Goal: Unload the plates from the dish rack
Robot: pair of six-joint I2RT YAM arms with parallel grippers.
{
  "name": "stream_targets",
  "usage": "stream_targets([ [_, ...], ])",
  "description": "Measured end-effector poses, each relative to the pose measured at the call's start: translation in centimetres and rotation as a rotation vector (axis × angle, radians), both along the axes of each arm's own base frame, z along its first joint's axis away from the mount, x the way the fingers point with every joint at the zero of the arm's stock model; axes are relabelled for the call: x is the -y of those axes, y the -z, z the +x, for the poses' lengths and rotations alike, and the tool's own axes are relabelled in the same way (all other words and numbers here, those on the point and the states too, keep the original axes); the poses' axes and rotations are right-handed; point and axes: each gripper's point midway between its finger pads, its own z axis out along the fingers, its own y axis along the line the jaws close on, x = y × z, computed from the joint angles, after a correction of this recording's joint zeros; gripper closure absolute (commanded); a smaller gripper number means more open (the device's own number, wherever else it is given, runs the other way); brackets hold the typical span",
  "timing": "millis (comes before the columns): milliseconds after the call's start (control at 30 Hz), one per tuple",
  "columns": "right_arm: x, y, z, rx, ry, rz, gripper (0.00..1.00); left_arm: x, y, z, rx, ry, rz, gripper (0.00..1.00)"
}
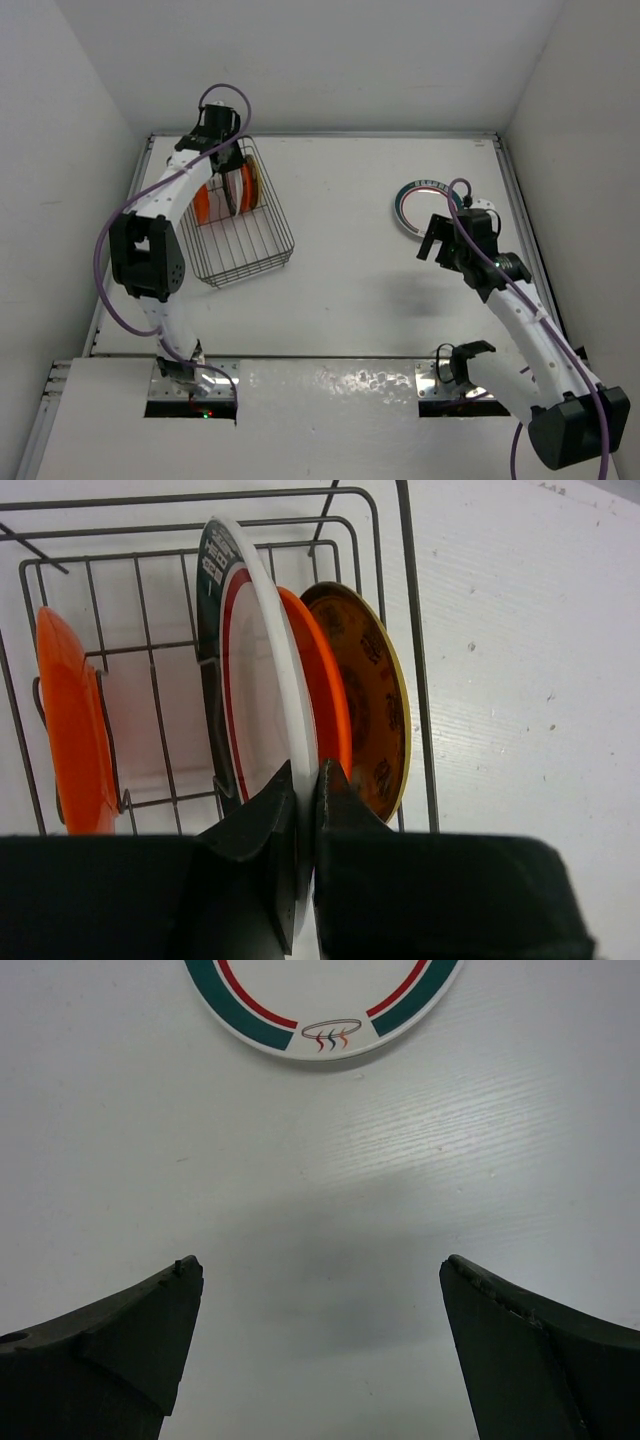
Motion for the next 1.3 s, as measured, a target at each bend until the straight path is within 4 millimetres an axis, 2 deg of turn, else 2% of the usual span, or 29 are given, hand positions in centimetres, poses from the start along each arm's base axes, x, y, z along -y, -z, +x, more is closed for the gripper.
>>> stream_targets([
  [100,0.1,-0.9,0.0,0.012,-0.007,-0.005,0.01,0.0,-0.8,-0.3,-0.006,-0.003,-0.001,1.0],
  [200,0.1,-1.7,0.0,0.021,-0.009,-0.006,0.01,0.0,-3.3,-0.3,0.024,0.01,-0.001,1.0],
  [333,0.1,-2.7,0.0,0.036,-0.006,0.001,0.01,0.8,-9.6,-0.1,0.173,0.109,0.005,1.0],
  [467,-0.9,-4.9,0.4,0.079,-0.012,0.061,0.01,2.6,-16.6,-1.8,0.357,0.273,0.099,1.0],
  [533,-2.0,-6.8,1.0,0.116,-0.03,0.125,0.01,5.7,-19.4,-3.2,0.458,0.369,0.193,1.0],
  [600,-3.2,-9.1,1.7,0.151,-0.051,0.192,0.01,11.5,-20.8,-5.8,0.546,0.514,0.289,1.0],
  [667,-4.7,-12.1,2.9,0.198,-0.079,0.266,0.01,18.6,-20.5,-9.5,0.617,0.703,0.376,1.0],
  [733,-6.2,-14.9,4.0,0.237,-0.113,0.348,0.01,25.0,-17.7,-13.9,0.65,0.904,0.471,1.0],
  [767,-6.7,-15.6,4.3,0.246,-0.122,0.375,0.01,26.9,-16.0,-15.6,0.653,0.977,0.53,1.0],
  [800,-7.3,-16.3,4.7,0.252,-0.129,0.41,0.01,27.5,-14.6,-16.5,0.656,1.007,0.62,1.0],
  [833,-7.7,-16.6,4.8,0.253,-0.131,0.439,0.01,28.4,-11.4,-18.2,0.615,1.084,0.694,1.0],
  [933,-7.9,-16.4,4.7,0.244,-0.098,0.494,0.01,27.9,-5.6,-20.4,0.523,1.176,0.931,1.0],
  [1000,-7.8,-15.9,4.3,0.241,-0.078,0.518,0.01,27.5,-3.9,-21.1,0.496,1.199,1.03,1.0],
  [1067,-7.8,-15.3,4.0,0.225,-0.061,0.532,0.01,27.5,-3.6,-21.7,0.501,1.2,1.099,1.0],
  [1167,-8.3,-14.1,4.2,0.195,-0.069,0.55,0.01,28.9,-5.0,-22.9,0.571,1.187,1.119,1.0],
  [1300,-10.5,-10.5,5.0,0.102,-0.119,0.633,0.07,31.0,-5.9,-25.1,0.643,1.223,1.084,1.0],
])
